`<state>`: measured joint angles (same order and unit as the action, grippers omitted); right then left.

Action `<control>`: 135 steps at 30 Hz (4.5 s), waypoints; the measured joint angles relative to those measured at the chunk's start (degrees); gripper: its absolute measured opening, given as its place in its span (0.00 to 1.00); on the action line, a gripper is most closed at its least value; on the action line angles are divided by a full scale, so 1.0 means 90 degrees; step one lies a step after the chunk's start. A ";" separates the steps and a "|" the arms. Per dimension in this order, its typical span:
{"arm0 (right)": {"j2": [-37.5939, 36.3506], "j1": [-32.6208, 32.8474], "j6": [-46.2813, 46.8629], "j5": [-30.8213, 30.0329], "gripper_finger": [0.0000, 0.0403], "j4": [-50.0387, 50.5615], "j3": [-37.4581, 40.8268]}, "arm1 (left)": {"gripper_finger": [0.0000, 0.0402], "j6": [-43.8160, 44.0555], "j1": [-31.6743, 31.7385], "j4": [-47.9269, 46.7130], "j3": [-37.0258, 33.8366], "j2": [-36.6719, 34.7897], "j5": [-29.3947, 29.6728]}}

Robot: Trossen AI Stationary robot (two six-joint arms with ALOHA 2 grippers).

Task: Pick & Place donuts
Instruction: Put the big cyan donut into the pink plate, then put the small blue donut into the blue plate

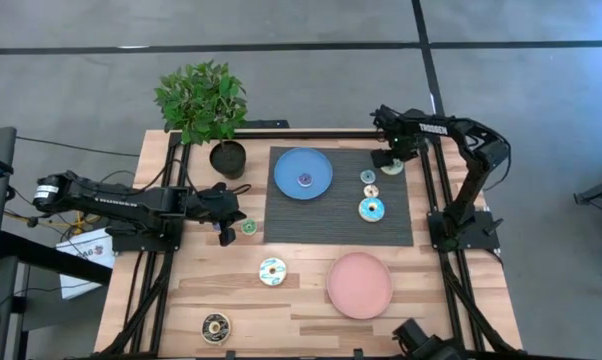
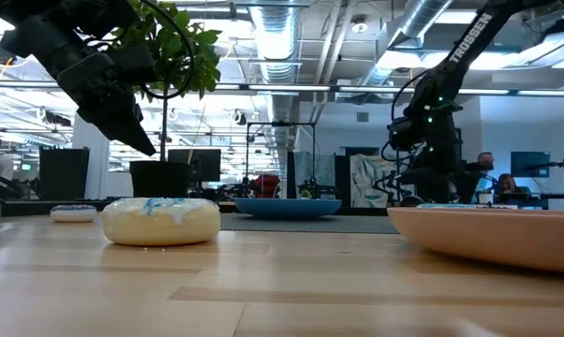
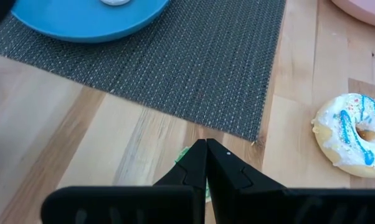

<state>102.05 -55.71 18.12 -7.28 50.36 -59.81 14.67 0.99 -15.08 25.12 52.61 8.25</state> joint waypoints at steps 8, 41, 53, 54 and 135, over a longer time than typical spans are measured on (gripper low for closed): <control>0.0030 0.0064 0.0151 0.0208 0.51 -0.0204 0.0000 | 0.00 0.0007 0.0000 0.0001 0.0000 0.0002 -0.0005; -0.2697 0.1147 0.0745 0.0982 0.27 0.0558 0.0002 | 0.00 -0.0156 0.0000 -0.0002 0.0000 0.0002 0.0007; -0.3395 0.6211 0.5933 -0.0062 0.27 0.0645 0.0000 | 0.00 -0.0164 0.0000 -0.0002 0.0000 0.0002 -0.0019; -0.3251 0.6638 0.6436 -0.0111 0.27 0.0637 0.0001 | 0.00 -0.0167 0.0000 -0.0002 0.0000 0.0002 -0.0027; -0.0393 0.9111 0.8308 0.1063 0.47 0.2203 -0.1360 | 0.00 -0.1152 0.0002 0.0344 0.0000 0.0002 -0.0044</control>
<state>98.52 26.29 92.90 2.29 70.19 -72.05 4.30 1.02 -11.98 25.12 52.62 7.86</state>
